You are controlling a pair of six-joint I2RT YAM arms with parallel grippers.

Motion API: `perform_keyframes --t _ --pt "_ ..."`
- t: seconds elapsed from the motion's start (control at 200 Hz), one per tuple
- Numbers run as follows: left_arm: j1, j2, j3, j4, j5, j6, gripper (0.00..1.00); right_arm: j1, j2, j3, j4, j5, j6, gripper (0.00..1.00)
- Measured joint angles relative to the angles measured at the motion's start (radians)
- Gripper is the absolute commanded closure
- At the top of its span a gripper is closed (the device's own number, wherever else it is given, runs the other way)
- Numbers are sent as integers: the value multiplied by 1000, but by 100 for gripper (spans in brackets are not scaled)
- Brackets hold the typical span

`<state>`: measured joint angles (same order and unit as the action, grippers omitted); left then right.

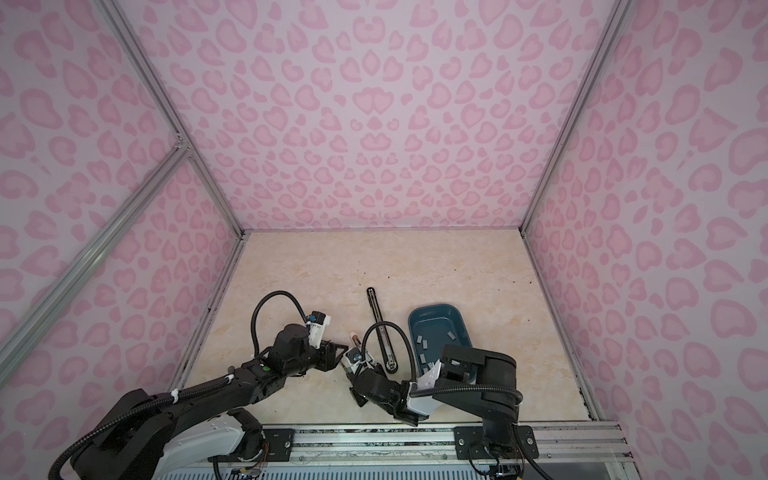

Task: Load the staples into the stapler

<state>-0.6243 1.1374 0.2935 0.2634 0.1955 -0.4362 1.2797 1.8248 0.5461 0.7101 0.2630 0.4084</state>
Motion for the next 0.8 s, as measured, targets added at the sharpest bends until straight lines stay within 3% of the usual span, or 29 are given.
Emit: perform_keyframes --t 0.24,0.35,0.8 --pt "-25 -24 -10 5 -29 37 44 0 -53 -7 -84 18 2 50" --pt "-26 -38 -16 8 -46 38 45 5 -92 -13 -146 25 3 46" --pt "-31 -47 -45 48 -65 56 48 90 -383 40 -391 68 -14 65"
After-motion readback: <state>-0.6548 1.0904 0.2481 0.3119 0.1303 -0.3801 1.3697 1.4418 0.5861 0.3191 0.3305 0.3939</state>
